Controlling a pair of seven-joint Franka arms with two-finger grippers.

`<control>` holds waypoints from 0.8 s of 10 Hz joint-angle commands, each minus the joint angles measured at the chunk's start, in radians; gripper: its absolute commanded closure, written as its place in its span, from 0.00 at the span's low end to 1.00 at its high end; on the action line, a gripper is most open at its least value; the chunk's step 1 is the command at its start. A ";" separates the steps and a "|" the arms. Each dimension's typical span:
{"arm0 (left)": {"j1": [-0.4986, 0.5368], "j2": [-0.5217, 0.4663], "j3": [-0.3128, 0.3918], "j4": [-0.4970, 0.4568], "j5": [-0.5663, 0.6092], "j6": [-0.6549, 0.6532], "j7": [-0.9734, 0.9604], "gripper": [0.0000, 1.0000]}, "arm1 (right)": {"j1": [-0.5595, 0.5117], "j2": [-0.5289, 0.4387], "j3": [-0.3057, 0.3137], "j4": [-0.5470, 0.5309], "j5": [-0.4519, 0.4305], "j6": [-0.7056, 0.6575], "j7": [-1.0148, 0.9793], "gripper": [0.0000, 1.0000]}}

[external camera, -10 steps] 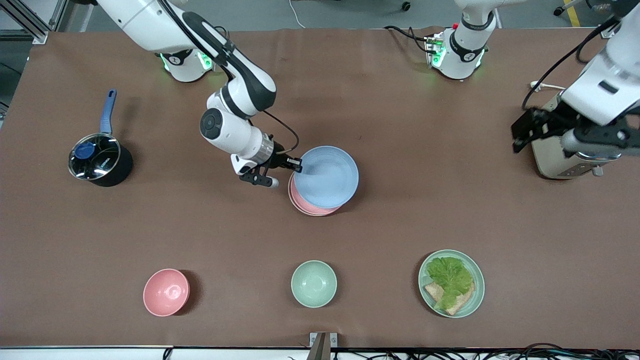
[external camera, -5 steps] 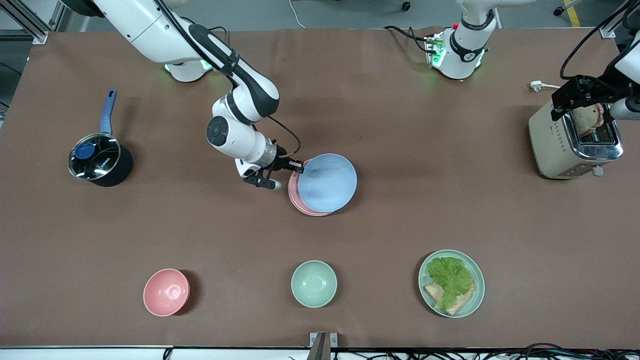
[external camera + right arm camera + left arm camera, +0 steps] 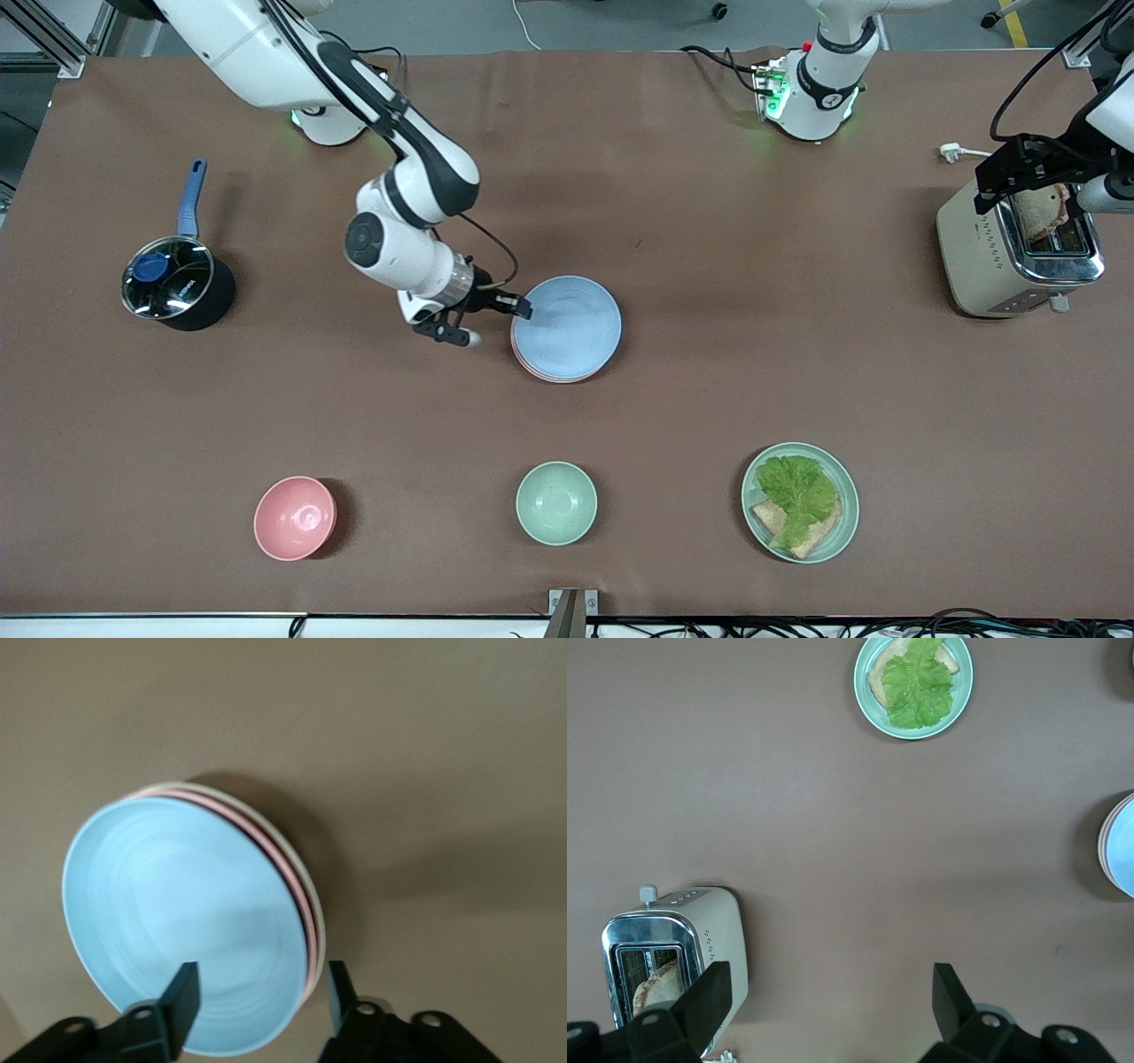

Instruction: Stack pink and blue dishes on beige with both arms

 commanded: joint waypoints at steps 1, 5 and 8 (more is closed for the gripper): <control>0.005 -0.006 0.009 -0.040 -0.011 -0.005 0.005 0.00 | -0.050 -0.230 -0.105 0.011 -0.171 -0.309 0.020 0.00; 0.004 -0.006 0.008 -0.040 -0.005 -0.005 0.011 0.00 | -0.088 -0.398 -0.393 0.252 -0.340 -0.691 -0.230 0.00; 0.005 -0.004 0.008 -0.040 -0.004 -0.007 0.011 0.00 | -0.119 -0.404 -0.530 0.471 -0.342 -0.933 -0.424 0.00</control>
